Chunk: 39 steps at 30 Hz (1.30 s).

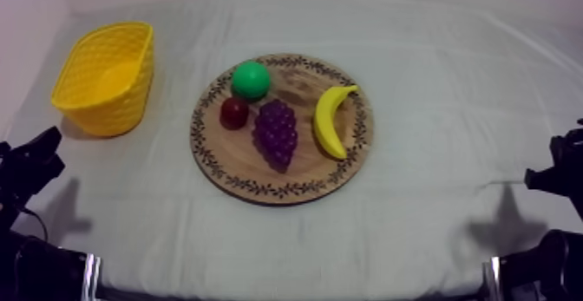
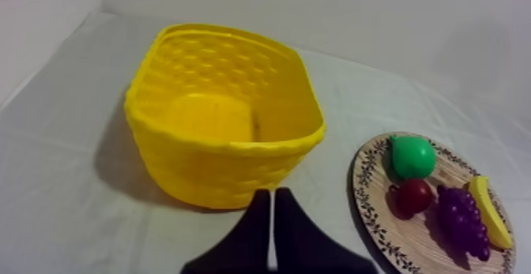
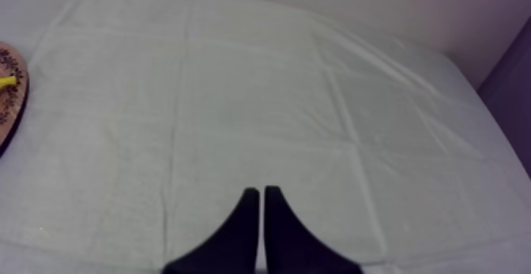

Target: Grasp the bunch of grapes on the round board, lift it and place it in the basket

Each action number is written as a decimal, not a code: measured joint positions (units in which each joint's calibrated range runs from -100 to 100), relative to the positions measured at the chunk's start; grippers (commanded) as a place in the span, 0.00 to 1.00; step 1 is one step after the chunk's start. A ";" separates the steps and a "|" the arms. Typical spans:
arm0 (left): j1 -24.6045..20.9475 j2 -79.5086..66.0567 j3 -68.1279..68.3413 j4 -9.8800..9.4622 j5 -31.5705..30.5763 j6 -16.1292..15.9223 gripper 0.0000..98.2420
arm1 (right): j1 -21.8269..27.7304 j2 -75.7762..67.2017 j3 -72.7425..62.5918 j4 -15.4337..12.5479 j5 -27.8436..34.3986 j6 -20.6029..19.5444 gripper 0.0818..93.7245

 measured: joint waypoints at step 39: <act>8.49 6.84 -4.22 0.47 0.89 2.59 0.00 | 0.00 0.00 0.00 0.00 0.00 0.00 0.00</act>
